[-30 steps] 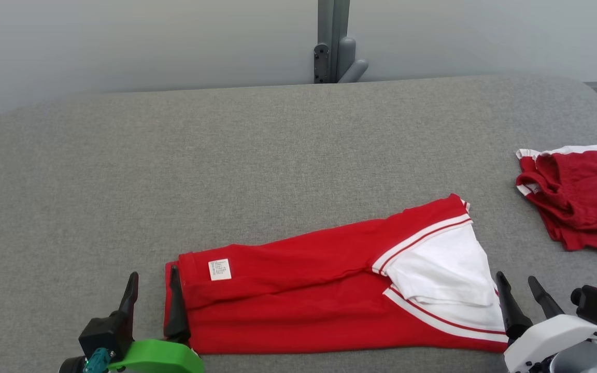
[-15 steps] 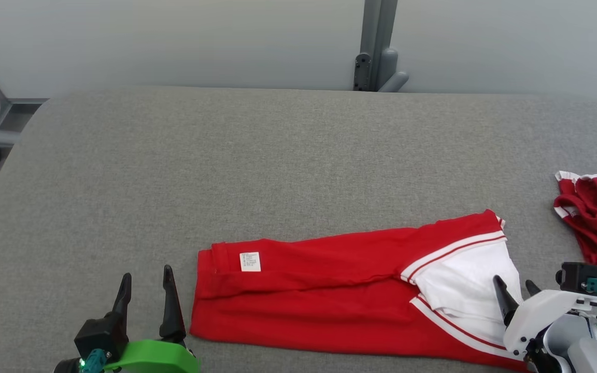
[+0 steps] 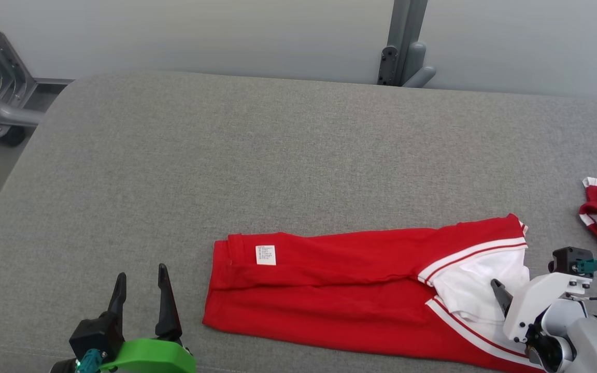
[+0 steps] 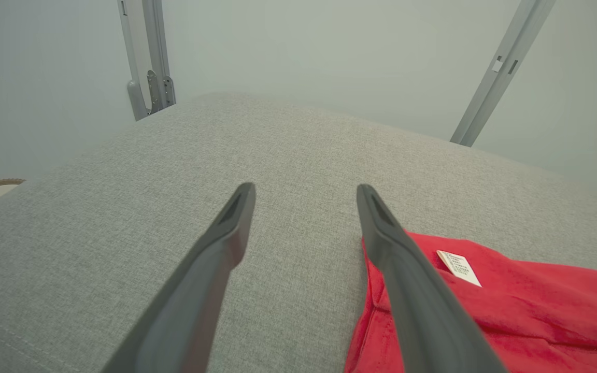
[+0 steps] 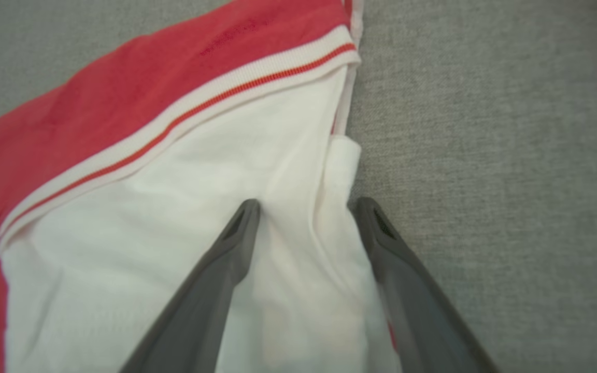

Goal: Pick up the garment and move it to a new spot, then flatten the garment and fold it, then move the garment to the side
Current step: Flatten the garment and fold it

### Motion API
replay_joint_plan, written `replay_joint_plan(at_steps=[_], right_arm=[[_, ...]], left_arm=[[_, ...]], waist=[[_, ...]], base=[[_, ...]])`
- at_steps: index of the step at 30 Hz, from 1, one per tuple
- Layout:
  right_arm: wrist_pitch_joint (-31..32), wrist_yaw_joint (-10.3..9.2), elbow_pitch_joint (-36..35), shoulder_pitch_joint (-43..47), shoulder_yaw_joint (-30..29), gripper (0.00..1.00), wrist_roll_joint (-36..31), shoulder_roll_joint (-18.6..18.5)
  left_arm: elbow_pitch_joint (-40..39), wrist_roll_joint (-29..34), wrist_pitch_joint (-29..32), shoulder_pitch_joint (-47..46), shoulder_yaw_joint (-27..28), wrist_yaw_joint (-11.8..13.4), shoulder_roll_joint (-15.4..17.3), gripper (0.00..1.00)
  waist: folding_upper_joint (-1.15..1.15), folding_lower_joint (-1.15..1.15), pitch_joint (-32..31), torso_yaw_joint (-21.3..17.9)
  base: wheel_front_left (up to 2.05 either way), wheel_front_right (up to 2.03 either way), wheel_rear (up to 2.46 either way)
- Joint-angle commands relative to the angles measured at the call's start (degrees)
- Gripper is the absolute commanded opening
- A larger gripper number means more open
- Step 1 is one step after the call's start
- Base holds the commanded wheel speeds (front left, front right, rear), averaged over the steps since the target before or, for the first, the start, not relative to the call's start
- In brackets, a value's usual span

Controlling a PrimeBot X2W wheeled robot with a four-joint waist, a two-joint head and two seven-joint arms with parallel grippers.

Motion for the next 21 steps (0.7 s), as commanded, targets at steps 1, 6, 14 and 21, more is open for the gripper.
replay_joint_plan(at_steps=[1, 6, 14, 21], right_arm=[[1.5, 0.17, 1.1, 0.4, 2.0, 0.49, 0.7, 1.3], [0.9, 0.07, 1.3, -1.2, 6.0, 0.0, 2.3, 0.4], [-3.6, 0.04, -1.4, -3.6, 7.2, 0.0, 4.4, -3.0], [-3.9, 0.02, -7.9, -1.4, 6.7, 0.0, 6.5, -8.7]], left_arm=[[-0.1, 0.2, -0.1, -0.2, 0.3, -0.1, 0.0, 1.0], [-0.4, 0.5, -0.2, -0.1, 0.8, -0.1, -0.2, 1.0], [-0.7, 0.7, -0.2, 0.5, 1.6, -0.1, -0.3, 1.0], [-0.8, 0.7, -0.2, 0.8, 1.4, -0.2, -0.4, 1.0]], waist=[[0.0, 0.0, 0.1, 0.0], [0.0, 0.0, 0.4, -0.5], [0.0, 0.0, 0.1, -3.3], [0.0, 0.0, 0.0, -7.9]], base=[[0.0, 0.0, 0.0], [0.0, 0.0, 0.0], [0.0, 0.0, 0.0], [0.0, 0.0, 0.0]])
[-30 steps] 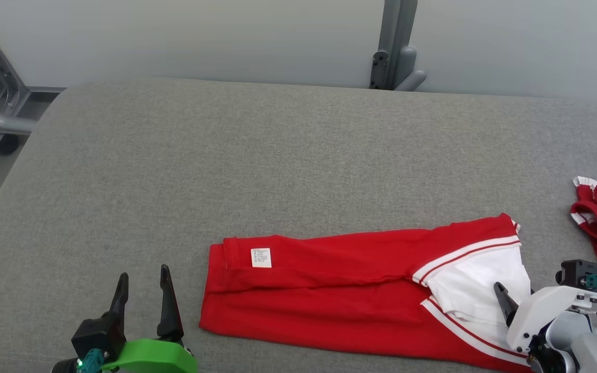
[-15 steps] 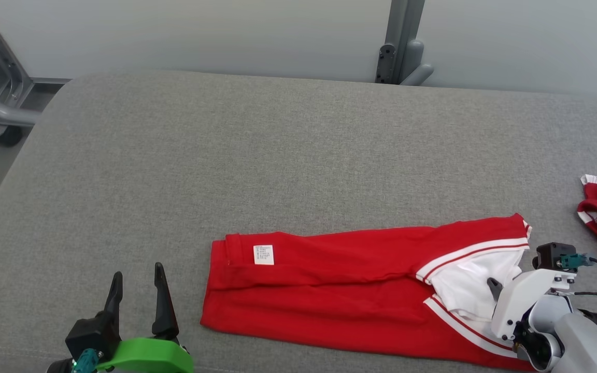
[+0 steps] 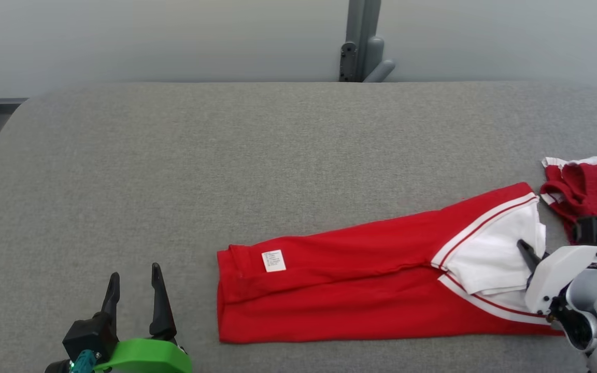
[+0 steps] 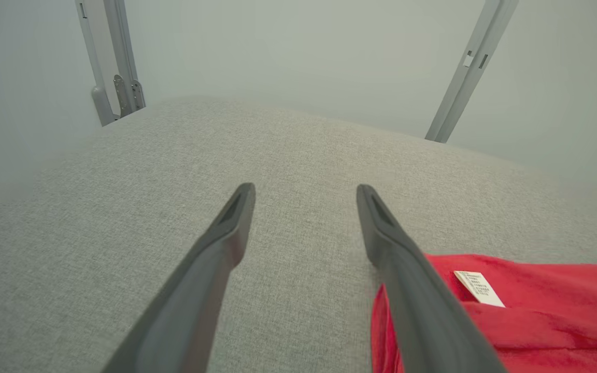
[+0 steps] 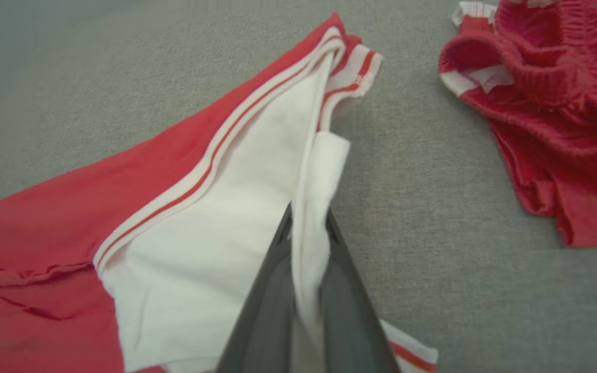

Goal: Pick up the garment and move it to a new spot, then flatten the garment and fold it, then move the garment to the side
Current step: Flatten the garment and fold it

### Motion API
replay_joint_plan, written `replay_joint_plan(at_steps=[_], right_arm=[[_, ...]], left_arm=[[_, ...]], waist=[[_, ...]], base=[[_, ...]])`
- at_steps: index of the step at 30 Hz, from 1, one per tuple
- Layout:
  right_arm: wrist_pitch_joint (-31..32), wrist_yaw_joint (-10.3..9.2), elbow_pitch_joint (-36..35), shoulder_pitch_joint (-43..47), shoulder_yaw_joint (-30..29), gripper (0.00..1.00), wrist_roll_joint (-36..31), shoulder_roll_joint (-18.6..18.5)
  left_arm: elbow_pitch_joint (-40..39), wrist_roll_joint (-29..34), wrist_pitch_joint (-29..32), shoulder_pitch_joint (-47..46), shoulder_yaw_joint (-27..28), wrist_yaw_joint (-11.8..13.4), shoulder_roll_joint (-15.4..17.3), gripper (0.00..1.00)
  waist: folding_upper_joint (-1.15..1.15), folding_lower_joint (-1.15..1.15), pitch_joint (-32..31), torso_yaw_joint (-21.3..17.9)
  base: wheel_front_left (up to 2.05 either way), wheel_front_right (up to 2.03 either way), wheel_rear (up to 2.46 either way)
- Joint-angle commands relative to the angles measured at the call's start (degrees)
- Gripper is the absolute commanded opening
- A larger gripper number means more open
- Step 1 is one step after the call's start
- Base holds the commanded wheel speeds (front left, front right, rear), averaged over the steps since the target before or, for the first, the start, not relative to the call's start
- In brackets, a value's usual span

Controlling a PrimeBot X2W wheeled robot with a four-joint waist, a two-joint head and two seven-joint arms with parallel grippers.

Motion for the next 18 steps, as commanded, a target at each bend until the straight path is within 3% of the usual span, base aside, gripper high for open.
replay_joint_plan(at_steps=[1, 7, 18], right_arm=[[0.1, -0.09, -1.3, 1.1, -0.7, 0.0, 0.3, -1.3], [1.8, -0.09, -5.7, 2.9, -4.6, 0.0, -0.3, -4.8], [5.2, -0.07, -15.6, 5.5, -6.5, 0.0, -1.9, -1.2]], left_arm=[[-0.1, 0.1, -0.2, 0.6, 0.1, -0.1, 0.0, 1.0], [-0.1, 0.2, -0.2, 0.0, -0.1, -0.2, 0.0, 1.0], [0.4, -0.6, -0.2, -0.9, -1.2, 0.2, 0.0, 1.0]], waist=[[0.0, 0.0, 0.0, -2.8], [0.0, 0.0, 0.4, -6.6], [0.0, 0.0, 0.2, -8.8]], base=[[0.0, 0.0, 0.0], [0.0, 0.0, 0.0], [0.0, 0.0, 0.0]])
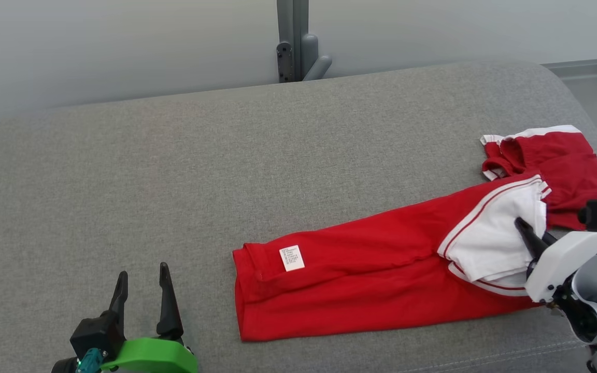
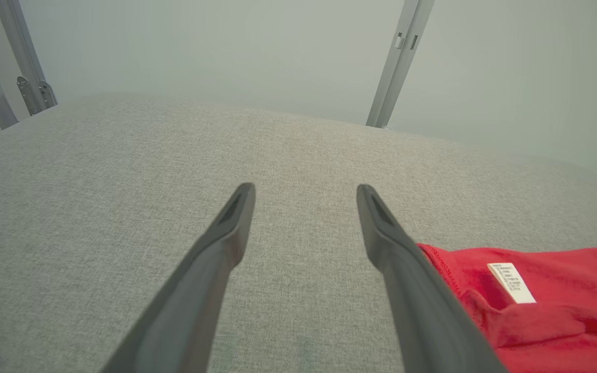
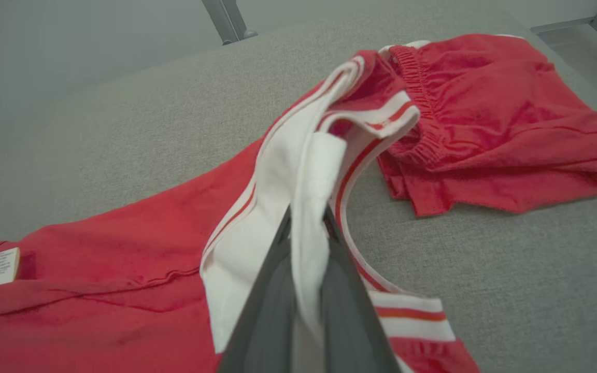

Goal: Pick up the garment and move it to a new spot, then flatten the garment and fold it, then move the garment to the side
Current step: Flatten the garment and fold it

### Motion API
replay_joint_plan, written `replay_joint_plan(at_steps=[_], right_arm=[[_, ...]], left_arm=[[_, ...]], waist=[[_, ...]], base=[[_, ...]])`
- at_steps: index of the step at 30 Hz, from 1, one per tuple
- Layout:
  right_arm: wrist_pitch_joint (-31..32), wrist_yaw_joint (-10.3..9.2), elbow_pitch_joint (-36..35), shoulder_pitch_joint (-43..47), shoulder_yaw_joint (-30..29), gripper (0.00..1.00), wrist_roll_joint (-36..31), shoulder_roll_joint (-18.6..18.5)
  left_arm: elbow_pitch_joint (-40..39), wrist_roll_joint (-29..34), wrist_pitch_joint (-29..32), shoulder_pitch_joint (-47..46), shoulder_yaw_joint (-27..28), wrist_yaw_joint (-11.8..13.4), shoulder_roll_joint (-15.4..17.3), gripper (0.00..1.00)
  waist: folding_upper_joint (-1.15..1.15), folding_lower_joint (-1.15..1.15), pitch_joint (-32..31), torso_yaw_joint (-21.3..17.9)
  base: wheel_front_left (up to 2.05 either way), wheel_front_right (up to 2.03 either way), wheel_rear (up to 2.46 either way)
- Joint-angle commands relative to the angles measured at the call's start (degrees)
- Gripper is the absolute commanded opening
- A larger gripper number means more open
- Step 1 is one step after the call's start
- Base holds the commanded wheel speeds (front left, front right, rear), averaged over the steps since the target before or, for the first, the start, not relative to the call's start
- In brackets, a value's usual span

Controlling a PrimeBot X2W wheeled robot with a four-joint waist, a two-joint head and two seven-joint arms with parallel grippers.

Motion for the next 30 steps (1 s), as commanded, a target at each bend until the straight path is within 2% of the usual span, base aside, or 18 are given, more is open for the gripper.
replay_joint_plan(at_steps=[1, 10, 15, 23, 30], right_arm=[[0.2, -0.03, -0.9, 0.6, 0.2, 0.0, -0.7, 0.2], [3.6, -0.03, -12.8, 2.4, 5.1, 0.0, -1.2, 4.2], [4.7, -0.03, -15.8, 2.2, 8.4, 0.0, -2.0, 7.4], [4.5, -0.02, -13.6, -1.0, 14.8, 0.0, -2.5, 13.3], [4.3, -0.03, -7.4, -4.5, 19.9, 0.0, -2.6, 17.0]], left_arm=[[0.0, -0.2, -0.2, -0.6, 0.0, 0.2, 0.1, 1.0], [0.2, -0.7, -0.2, -0.8, -0.8, 0.2, 0.1, 1.0], [0.3, -0.8, -0.2, -0.7, -0.9, 0.0, 0.1, 1.0], [0.5, -0.7, -0.2, -1.1, -1.7, -0.3, 0.1, 1.0], [1.1, -1.3, -0.2, -1.6, -3.3, -0.4, 0.1, 1.0]], waist=[[0.0, 0.0, -0.2, 0.0], [0.0, 0.0, -1.0, 1.9], [0.0, 0.0, -1.3, 3.6], [0.0, 0.0, -1.4, 6.6], [0.0, 0.0, -1.6, 9.6]], base=[[0.0, 0.0, 0.0], [0.0, 0.0, 0.0], [0.0, 0.0, 0.0], [0.0, 0.0, 0.0], [0.0, 0.0, 0.0]])
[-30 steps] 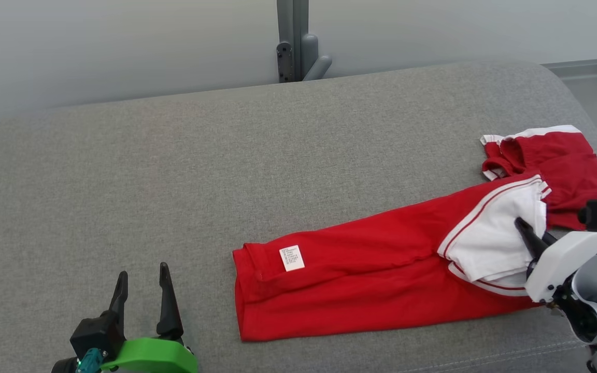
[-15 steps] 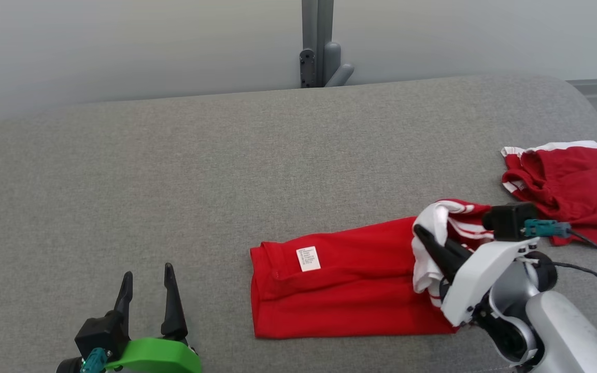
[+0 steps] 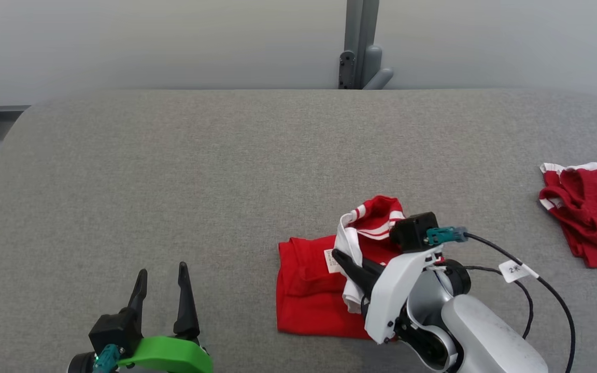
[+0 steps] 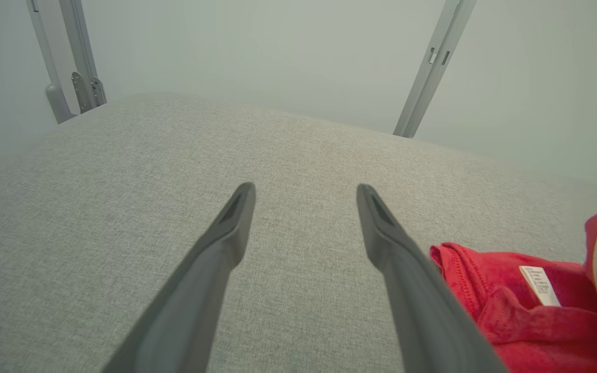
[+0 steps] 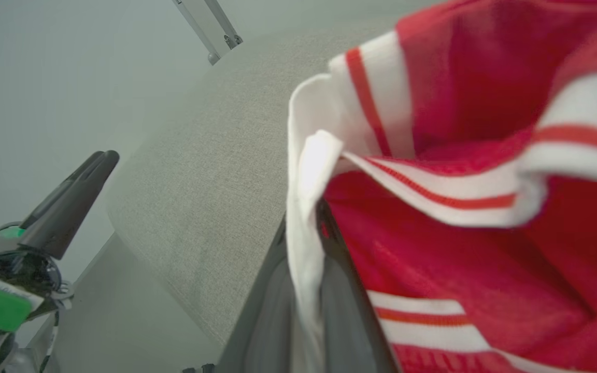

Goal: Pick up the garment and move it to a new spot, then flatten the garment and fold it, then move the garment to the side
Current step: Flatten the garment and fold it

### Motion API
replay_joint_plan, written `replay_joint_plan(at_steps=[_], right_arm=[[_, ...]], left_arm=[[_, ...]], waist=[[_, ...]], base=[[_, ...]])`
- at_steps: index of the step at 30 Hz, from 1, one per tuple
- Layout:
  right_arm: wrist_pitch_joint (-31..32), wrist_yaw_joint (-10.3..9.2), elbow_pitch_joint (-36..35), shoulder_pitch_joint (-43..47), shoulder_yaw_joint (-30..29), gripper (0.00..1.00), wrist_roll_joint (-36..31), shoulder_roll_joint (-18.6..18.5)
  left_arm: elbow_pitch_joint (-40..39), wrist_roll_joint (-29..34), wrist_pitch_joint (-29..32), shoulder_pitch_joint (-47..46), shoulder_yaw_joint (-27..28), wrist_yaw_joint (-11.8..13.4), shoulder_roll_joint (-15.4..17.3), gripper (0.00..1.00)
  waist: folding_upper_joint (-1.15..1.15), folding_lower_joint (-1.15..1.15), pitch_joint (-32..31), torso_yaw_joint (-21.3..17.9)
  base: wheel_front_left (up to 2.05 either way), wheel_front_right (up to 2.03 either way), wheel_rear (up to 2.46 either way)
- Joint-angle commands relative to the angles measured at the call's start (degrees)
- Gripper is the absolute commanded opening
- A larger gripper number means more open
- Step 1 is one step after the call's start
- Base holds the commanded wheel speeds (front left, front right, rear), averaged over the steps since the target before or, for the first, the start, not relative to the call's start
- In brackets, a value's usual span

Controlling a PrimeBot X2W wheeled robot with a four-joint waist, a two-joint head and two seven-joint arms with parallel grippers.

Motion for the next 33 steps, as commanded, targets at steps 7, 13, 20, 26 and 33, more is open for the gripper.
replay_joint_plan(at_steps=[7, 13, 20, 26, 33], right_arm=[[-1.6, 0.0, 8.2, -4.1, 3.1, 0.0, 0.3, 2.2], [-4.0, 0.0, 15.1, -7.0, 5.1, 0.91, 1.0, 3.7], [-7.6, 0.0, 17.6, -9.6, 7.3, 1.0, 2.8, 4.6], [-9.7, 0.0, 14.7, -10.7, 6.9, 1.0, 3.1, 3.2], [-15.8, 0.0, 10.7, -7.8, -0.7, 1.0, -1.5, -1.1]], left_arm=[[0.4, -1.1, -0.2, -1.0, -1.3, 0.3, 0.1, 1.0], [0.8, -1.0, -0.2, -1.1, -2.0, 0.4, 0.1, 1.0], [1.1, -0.7, -0.2, -0.5, -2.1, 0.4, 0.1, 1.0], [0.6, -0.2, -0.2, 0.3, -2.0, 0.5, 0.1, 1.0], [0.0, 0.0, -0.2, 0.6, -2.3, 0.7, 0.1, 1.0]], waist=[[0.0, 0.0, 0.0, 3.0], [0.0, 0.0, -0.2, 3.8], [0.0, 0.0, -1.0, 3.5], [0.0, 0.0, -1.6, 1.8], [0.0, 0.0, -1.7, -0.6]], base=[[0.0, 0.0, 0.0], [0.0, 0.0, 0.0], [0.0, 0.0, 0.0], [0.0, 0.0, 0.0], [0.0, 0.0, 0.0]])
